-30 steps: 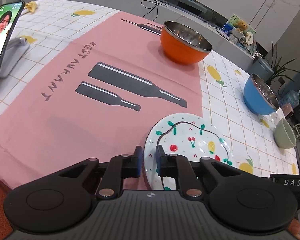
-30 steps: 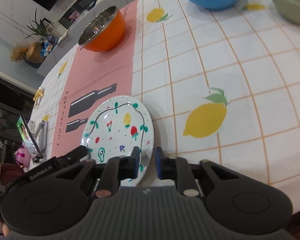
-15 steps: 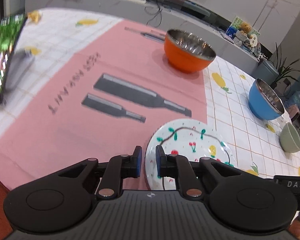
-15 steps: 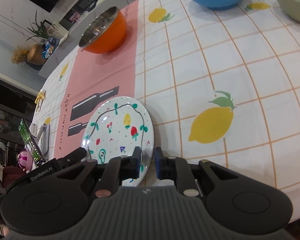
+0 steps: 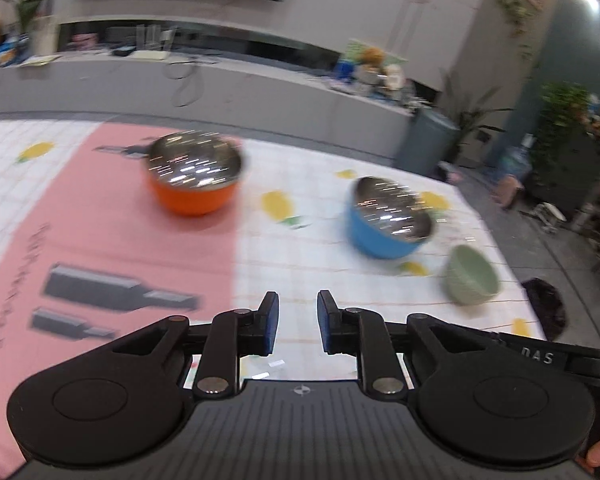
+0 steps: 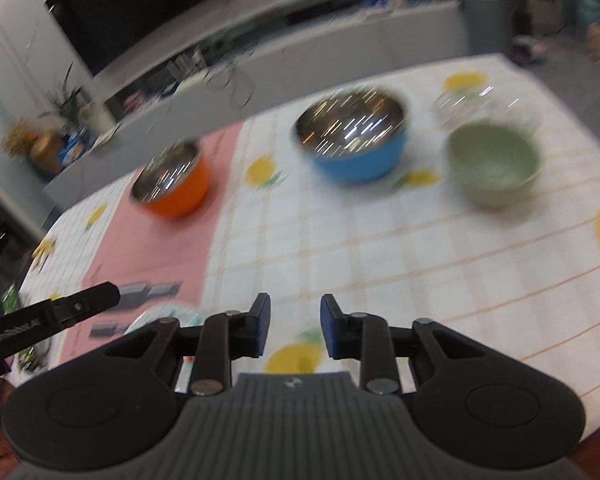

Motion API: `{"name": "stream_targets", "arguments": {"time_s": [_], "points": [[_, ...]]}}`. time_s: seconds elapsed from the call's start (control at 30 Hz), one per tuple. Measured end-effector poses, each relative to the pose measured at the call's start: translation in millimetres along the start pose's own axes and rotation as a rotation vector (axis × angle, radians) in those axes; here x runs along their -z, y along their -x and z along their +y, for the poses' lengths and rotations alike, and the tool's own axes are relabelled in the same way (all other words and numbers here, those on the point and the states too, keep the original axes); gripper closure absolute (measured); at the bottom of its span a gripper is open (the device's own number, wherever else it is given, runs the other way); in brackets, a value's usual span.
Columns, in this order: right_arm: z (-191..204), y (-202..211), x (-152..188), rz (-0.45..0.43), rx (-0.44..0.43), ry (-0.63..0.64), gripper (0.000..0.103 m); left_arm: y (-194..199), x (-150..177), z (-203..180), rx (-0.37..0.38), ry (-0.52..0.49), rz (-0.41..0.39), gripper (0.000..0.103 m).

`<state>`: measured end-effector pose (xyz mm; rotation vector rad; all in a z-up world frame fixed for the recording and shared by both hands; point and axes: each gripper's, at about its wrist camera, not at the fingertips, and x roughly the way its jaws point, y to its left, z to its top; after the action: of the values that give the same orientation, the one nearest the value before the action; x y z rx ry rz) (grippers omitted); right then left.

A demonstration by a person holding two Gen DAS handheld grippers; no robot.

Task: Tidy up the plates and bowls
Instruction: 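Move both grippers to the dotted glass plate beside the green bowl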

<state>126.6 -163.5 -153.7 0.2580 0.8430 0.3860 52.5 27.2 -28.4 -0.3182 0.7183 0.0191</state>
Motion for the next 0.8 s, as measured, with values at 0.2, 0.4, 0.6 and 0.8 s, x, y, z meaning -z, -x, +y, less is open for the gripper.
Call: {"name": "stream_targets", "arguments": {"time_s": [0.2, 0.4, 0.6, 0.8], "points": [[-40, 21, -28, -0.075, 0.020, -0.048, 0.071, -18, -25, -49, 0.103, -0.062, 0.018, 0.077], [-80, 25, -55, -0.122, 0.061, -0.110, 0.068, -47, -50, -88, 0.168, -0.118, 0.047, 0.076], [-124, 13, -83, -0.159, 0.083, -0.202, 0.065, -88, -70, -124, 0.201, -0.164, 0.096, 0.073], [-180, -16, -103, -0.169, 0.090, -0.349, 0.064, -142, -92, -157, 0.249, -0.219, 0.150, 0.070]]}}
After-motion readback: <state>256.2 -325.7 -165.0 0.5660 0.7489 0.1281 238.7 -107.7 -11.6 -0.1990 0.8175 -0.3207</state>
